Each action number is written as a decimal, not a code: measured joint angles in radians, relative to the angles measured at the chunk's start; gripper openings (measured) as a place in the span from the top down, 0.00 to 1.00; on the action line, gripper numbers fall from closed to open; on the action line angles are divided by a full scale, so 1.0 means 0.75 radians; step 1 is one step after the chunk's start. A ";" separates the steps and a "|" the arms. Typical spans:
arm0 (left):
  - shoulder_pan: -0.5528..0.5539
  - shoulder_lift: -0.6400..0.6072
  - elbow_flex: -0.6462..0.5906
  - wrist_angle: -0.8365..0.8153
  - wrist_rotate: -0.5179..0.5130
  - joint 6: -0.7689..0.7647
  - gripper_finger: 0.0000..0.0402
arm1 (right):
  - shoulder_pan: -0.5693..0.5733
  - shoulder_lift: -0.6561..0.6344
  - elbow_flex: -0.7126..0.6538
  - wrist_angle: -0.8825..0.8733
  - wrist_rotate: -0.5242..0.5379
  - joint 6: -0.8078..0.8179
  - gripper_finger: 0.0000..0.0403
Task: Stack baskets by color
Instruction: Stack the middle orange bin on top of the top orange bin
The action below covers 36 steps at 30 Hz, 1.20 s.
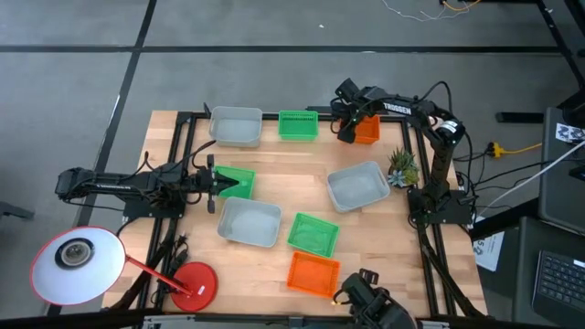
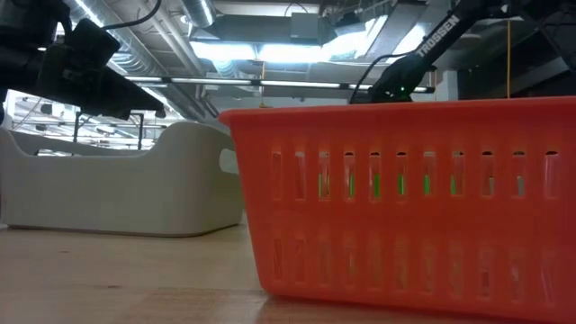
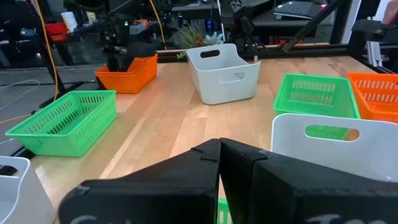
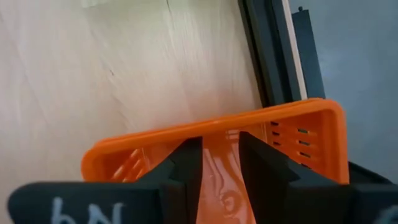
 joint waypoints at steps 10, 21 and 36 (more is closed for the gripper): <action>0.000 0.000 0.000 0.000 0.000 0.000 1.00 | 0.005 0.009 0.000 0.036 -0.066 -0.025 0.74; 0.000 0.000 0.000 0.000 0.001 0.001 1.00 | 0.024 0.008 0.053 -0.158 0.061 -0.017 0.74; 0.000 0.000 0.000 -0.001 0.001 0.001 1.00 | 0.134 -0.111 0.175 -0.606 0.092 0.148 0.74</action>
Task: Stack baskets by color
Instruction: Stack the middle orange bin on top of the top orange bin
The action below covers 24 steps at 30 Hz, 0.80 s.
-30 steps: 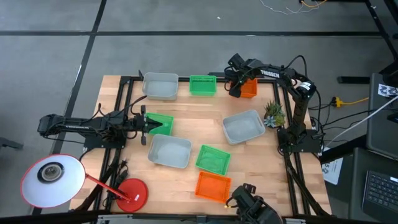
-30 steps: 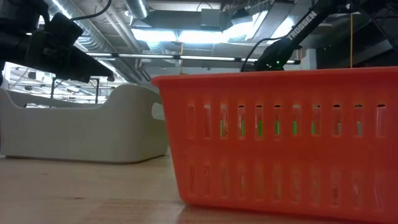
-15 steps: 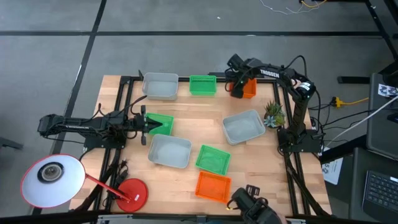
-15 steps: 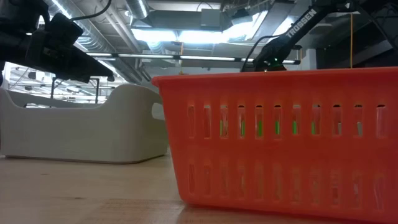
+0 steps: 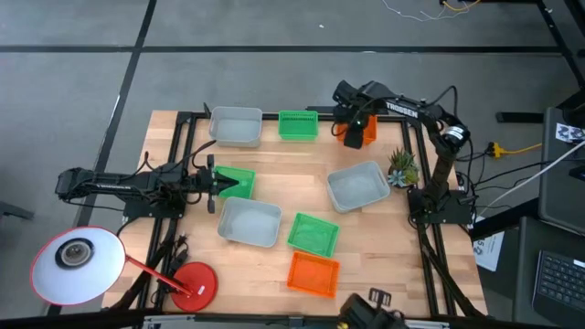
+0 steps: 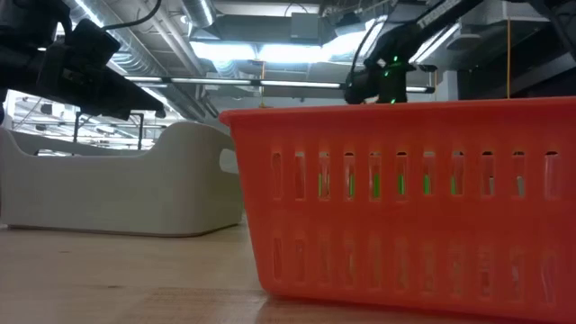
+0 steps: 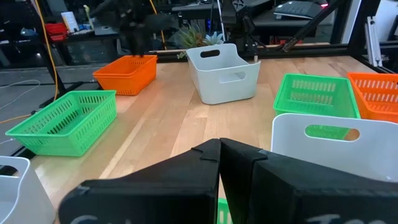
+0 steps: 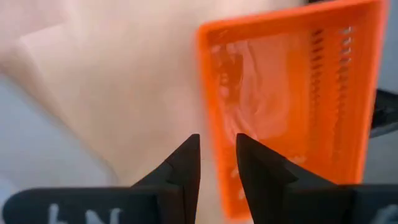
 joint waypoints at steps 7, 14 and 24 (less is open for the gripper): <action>0.000 0.000 0.000 -0.026 0.000 0.000 1.00 | 0.022 -0.170 -0.178 -0.024 -0.125 -0.002 0.74; 0.000 0.000 0.000 -0.025 0.000 -0.001 1.00 | -0.035 -0.183 -0.422 0.219 -0.115 -0.005 0.74; 0.000 0.000 0.000 -0.025 -0.001 -0.001 1.00 | -0.085 -0.182 -0.543 0.457 -0.082 -0.007 0.74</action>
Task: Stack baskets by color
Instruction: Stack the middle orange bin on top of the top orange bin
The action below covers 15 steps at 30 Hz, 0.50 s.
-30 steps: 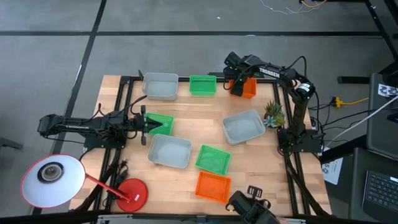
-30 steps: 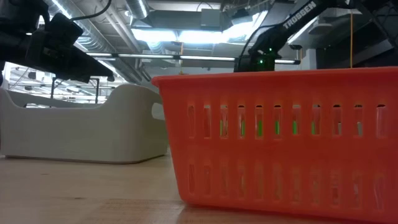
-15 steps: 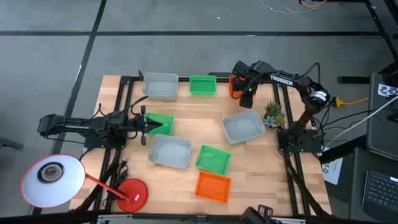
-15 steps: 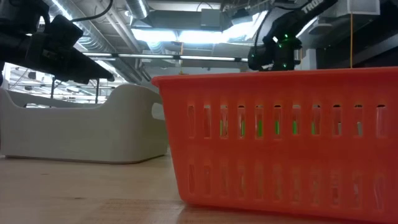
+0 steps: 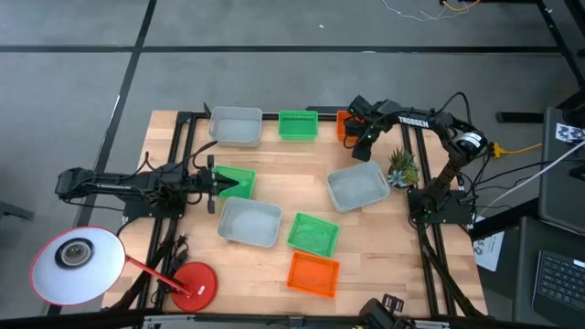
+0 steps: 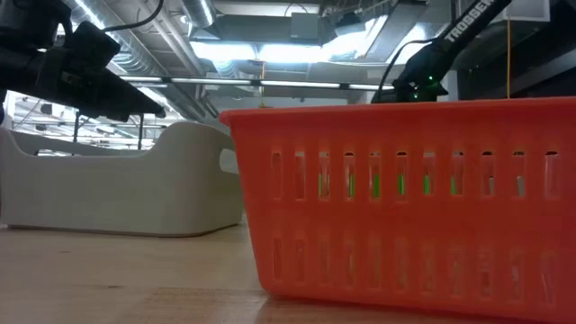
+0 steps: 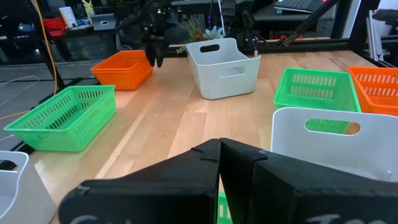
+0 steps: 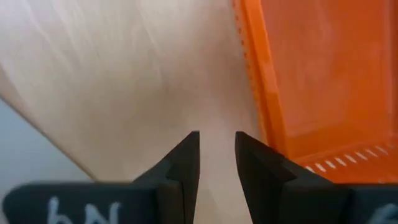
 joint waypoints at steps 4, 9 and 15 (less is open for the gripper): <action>0.000 0.000 0.000 0.000 0.000 0.000 1.00 | 0.005 0.000 0.009 -0.007 0.096 -0.002 0.74; 0.000 0.000 0.000 0.000 0.000 0.000 1.00 | 0.002 0.000 0.009 -0.020 0.017 -0.001 0.74; 0.000 0.000 0.000 0.000 0.000 0.000 1.00 | 0.002 0.000 0.010 -0.041 0.007 0.006 0.74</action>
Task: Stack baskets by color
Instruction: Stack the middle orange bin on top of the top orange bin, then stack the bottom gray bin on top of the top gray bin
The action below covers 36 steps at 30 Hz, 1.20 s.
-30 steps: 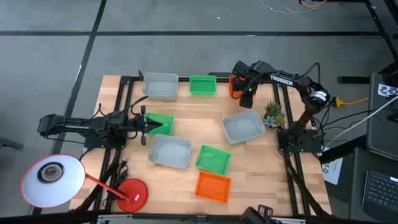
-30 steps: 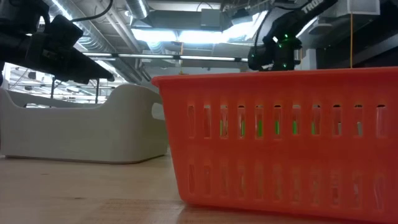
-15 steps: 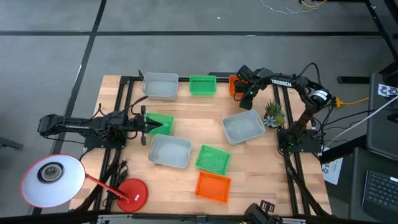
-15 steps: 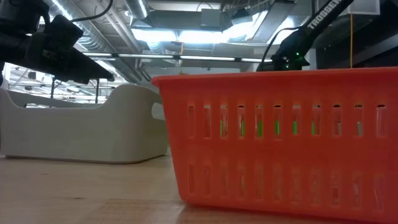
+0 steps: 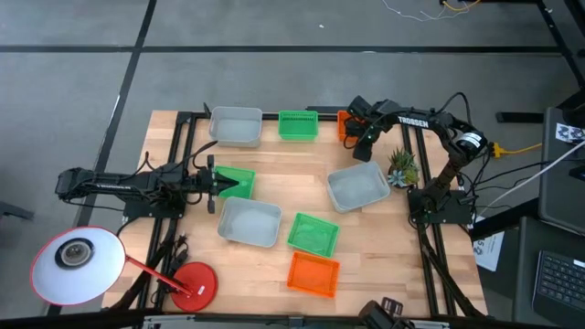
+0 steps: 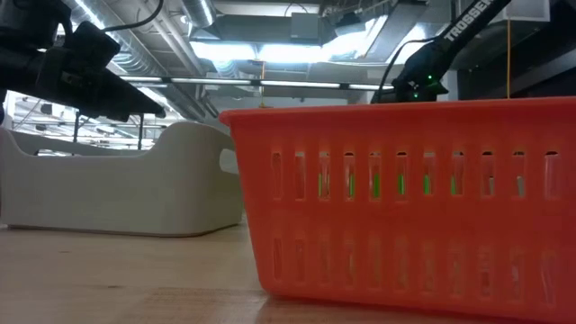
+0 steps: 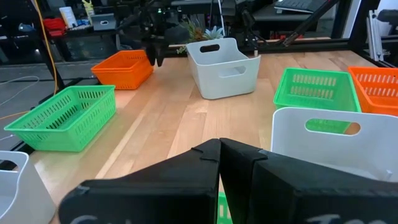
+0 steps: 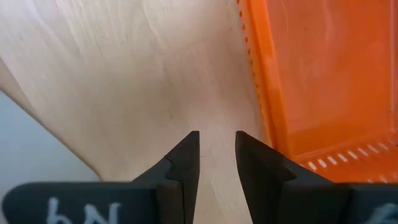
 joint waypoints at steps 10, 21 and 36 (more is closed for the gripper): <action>0.000 0.000 0.000 0.000 0.000 -0.001 1.00 | 0.070 -0.042 0.022 -0.093 0.000 0.040 0.74; 0.000 0.000 0.000 -0.002 0.010 -0.099 1.00 | 0.339 -0.148 0.365 -0.450 -0.263 0.484 0.74; -0.001 0.000 0.000 0.261 0.023 -0.205 1.00 | 0.987 -0.492 0.195 -0.500 -0.283 0.803 0.74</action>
